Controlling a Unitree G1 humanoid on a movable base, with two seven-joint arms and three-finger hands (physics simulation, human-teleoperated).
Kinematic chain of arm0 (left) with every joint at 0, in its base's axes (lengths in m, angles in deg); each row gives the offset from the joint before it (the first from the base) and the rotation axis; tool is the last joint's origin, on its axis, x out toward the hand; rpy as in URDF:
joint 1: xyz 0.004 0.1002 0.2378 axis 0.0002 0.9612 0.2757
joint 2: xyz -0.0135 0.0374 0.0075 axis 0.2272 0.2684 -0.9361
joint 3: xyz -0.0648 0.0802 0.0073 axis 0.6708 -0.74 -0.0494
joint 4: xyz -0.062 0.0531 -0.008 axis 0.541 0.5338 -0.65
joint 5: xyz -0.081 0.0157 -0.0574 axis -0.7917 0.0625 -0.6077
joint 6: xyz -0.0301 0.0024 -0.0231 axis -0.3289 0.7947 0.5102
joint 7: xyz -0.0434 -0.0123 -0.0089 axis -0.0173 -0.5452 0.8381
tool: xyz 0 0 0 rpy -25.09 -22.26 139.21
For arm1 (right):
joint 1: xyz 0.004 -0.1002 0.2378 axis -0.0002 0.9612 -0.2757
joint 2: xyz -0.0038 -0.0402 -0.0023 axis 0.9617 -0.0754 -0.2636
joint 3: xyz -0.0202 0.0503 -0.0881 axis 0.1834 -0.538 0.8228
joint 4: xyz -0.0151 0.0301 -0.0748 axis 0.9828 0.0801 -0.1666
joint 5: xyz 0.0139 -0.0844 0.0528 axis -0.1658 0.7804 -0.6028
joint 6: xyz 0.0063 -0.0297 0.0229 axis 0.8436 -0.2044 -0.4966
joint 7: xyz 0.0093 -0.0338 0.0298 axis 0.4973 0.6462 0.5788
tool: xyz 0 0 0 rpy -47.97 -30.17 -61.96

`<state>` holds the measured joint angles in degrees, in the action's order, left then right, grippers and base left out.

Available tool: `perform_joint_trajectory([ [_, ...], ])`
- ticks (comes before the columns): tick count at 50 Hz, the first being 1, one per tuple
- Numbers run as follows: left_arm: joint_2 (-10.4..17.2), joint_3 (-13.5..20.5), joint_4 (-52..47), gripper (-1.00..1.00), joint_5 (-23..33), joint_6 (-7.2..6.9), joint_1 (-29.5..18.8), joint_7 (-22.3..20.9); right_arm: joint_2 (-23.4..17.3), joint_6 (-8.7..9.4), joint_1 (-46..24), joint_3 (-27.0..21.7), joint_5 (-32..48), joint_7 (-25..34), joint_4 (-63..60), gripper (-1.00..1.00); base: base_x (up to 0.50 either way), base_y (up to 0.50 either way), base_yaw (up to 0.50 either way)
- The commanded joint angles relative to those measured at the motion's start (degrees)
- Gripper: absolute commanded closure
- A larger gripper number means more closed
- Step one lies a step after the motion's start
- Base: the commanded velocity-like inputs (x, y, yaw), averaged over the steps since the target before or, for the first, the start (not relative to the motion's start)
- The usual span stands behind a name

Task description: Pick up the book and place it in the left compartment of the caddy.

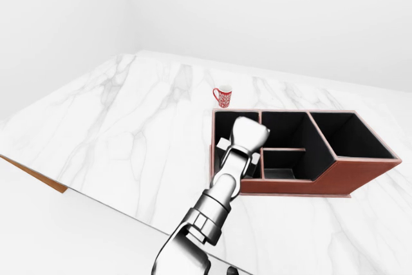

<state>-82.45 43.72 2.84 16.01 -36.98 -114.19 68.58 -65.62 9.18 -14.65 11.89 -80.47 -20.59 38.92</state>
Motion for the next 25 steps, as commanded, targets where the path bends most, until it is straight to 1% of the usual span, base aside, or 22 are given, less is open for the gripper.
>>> perform_joint_trajectory([
  [1,0.1,0.9,5.8,1.00,-2.3,0.00,-2.0,5.5,0.3,0.00,0.1,0.1,0.3,0.4,-0.3,-1.00,0.00,0.00,0.00],
  [6,0.6,0.9,7.5,1.00,-3.4,0.00,-2.6,6.6,0.2,0.00,0.1,-0.1,0.2,0.4,-0.2,-1.00,0.00,0.00,0.00],
  [7,0.7,1.3,8.5,1.00,-4.1,0.00,-3.1,7.4,0.3,0.00,0.2,-0.1,0.3,0.5,-0.3,-1.00,0.00,0.00,0.00],
  [10,0.8,1.3,8.8,1.00,-4.4,0.00,-3.3,7.5,0.3,0.00,0.2,-0.1,0.3,0.5,-0.3,-1.00,0.00,0.00,0.00],
  [11,0.9,2.0,11.1,1.00,-5.4,0.00,-4.0,9.2,0.4,0.00,0.1,0.1,0.6,0.7,-0.2,-1.00,0.00,0.00,0.00],
  [14,1.1,2.1,13.0,1.00,-6.4,0.00,-4.7,10.2,0.3,0.00,0.1,0.0,0.4,0.6,-0.3,-1.00,0.00,0.00,0.00],
  [15,1.2,2.5,14.6,1.00,-7.3,0.00,-5.3,11.3,0.5,0.00,0.1,0.2,0.7,0.8,-0.2,-1.00,0.00,0.00,0.00],
  [20,2.0,3.0,20.0,1.00,-9.4,0.00,-7.9,14.1,0.3,0.00,0.2,-0.1,0.3,0.6,-0.4,-1.00,0.00,0.00,0.00],
  [25,2.4,3.1,23.6,1.00,-11.2,0.00,-8.9,16.4,0.3,0.00,0.2,-0.1,0.2,0.5,-0.6,-1.00,0.00,0.00,0.00],
])
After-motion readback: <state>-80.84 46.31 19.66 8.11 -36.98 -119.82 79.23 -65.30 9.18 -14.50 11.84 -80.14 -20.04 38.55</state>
